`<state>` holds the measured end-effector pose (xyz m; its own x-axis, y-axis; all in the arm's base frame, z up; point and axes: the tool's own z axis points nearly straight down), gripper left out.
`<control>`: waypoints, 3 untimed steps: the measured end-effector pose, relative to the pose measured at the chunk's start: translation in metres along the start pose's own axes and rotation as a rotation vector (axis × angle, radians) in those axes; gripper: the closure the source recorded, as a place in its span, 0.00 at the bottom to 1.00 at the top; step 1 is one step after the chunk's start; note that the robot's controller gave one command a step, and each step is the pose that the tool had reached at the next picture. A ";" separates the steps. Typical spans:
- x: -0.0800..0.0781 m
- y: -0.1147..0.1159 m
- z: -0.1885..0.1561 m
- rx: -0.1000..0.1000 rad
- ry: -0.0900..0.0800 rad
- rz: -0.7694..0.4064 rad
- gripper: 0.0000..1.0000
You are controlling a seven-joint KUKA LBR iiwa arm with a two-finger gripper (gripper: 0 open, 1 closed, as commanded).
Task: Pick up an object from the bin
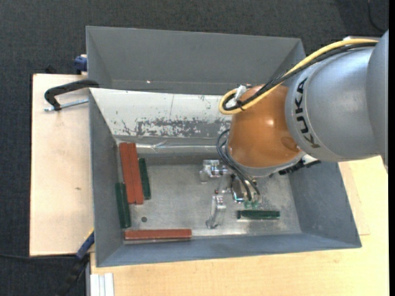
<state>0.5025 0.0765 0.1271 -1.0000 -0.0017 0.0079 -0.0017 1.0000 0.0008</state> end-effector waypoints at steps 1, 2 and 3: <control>-0.002 0.000 -0.004 -0.001 -0.009 0.001 0.00; -0.006 -0.044 -0.032 -0.001 -0.012 -0.080 0.00; 0.002 -0.064 -0.012 0.002 -0.012 -0.145 0.00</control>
Offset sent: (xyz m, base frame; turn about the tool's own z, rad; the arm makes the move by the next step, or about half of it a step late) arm 0.0074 -0.0720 0.0455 -0.1130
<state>0.5009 0.0121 0.1395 -0.9892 -0.1463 -0.0037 -0.1463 0.9892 -0.0007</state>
